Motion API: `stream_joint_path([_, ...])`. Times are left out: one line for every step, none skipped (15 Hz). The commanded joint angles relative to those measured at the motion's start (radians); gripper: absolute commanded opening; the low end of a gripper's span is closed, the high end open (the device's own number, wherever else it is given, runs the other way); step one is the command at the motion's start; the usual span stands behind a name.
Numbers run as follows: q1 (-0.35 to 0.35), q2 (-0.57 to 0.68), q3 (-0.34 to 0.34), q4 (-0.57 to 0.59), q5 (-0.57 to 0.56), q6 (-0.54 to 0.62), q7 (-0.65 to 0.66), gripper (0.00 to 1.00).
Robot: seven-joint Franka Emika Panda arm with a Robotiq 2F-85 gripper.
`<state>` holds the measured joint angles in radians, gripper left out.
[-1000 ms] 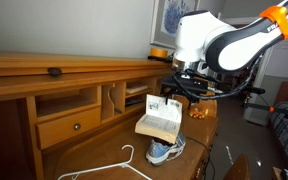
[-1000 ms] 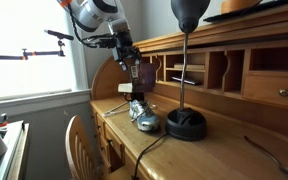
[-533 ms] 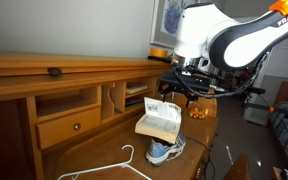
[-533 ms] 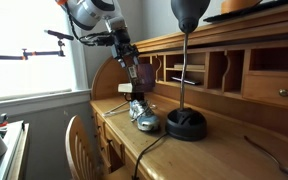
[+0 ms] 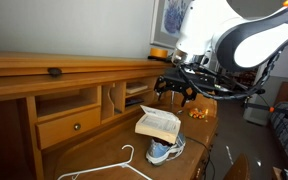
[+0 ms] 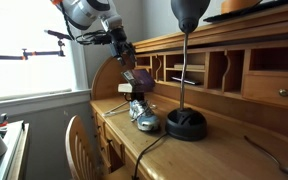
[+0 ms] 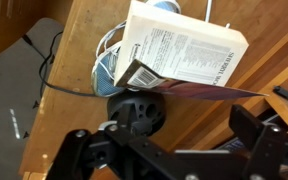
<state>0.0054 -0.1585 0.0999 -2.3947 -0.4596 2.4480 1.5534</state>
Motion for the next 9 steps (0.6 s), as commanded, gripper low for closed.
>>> stream_joint_path([0.004, -0.045, -0.008, -0.061, 0.040, 0.083, -0.128, 1.00])
stream_joint_path([0.003, -0.047, -0.014, -0.072, 0.047, 0.116, -0.181, 1.00])
stream_joint_path([0.002, -0.046, -0.016, -0.079, 0.054, 0.139, -0.219, 1.00])
stream_joint_path([0.002, -0.046, -0.018, -0.086, 0.071, 0.159, -0.261, 1.00])
stream_joint_path([0.003, -0.047, -0.019, -0.093, 0.089, 0.179, -0.303, 1.00])
stream_joint_path([0.011, -0.047, -0.026, -0.101, 0.132, 0.201, -0.368, 1.00])
stream_joint_path([0.018, -0.049, -0.029, -0.106, 0.176, 0.211, -0.427, 1.00])
stream_joint_path([0.029, -0.053, -0.033, -0.113, 0.236, 0.218, -0.501, 1.00])
stream_joint_path([0.037, -0.056, -0.035, -0.116, 0.292, 0.216, -0.569, 1.00])
